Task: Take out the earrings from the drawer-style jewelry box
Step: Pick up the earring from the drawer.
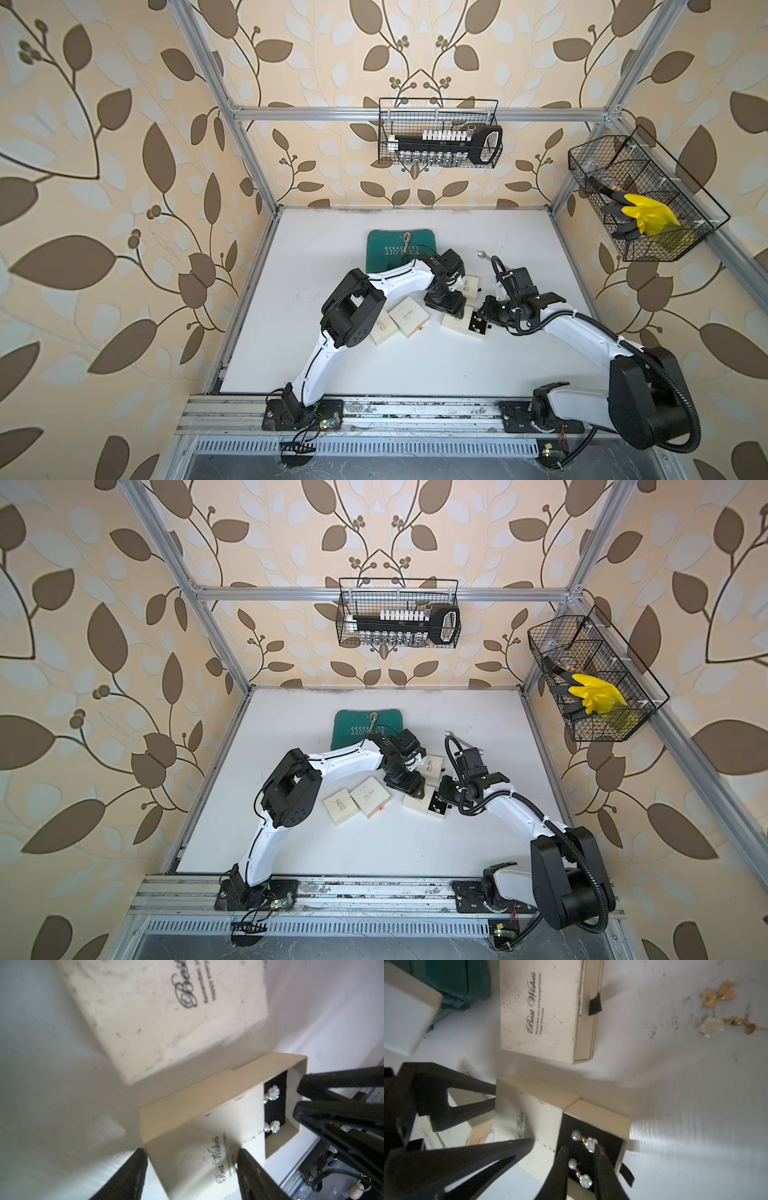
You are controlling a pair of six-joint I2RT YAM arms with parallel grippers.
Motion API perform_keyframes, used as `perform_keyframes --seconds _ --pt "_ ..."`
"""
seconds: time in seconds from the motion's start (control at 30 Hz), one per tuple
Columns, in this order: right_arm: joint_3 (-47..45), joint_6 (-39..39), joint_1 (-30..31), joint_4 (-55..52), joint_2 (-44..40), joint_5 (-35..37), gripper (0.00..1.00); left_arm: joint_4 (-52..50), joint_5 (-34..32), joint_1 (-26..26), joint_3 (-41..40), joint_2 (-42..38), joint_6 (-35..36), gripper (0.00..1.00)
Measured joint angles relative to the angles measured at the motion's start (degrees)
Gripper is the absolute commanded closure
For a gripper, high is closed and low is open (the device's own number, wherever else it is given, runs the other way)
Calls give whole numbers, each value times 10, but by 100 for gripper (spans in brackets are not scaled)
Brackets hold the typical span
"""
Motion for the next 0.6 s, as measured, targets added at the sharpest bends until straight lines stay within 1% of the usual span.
perform_keyframes --seconds 0.33,0.6 --pt "11 -17 4 3 48 2 74 0 0 0 0 0 0 30" --pt "11 -21 21 3 50 2 74 0 2 0 0 1 0 30"
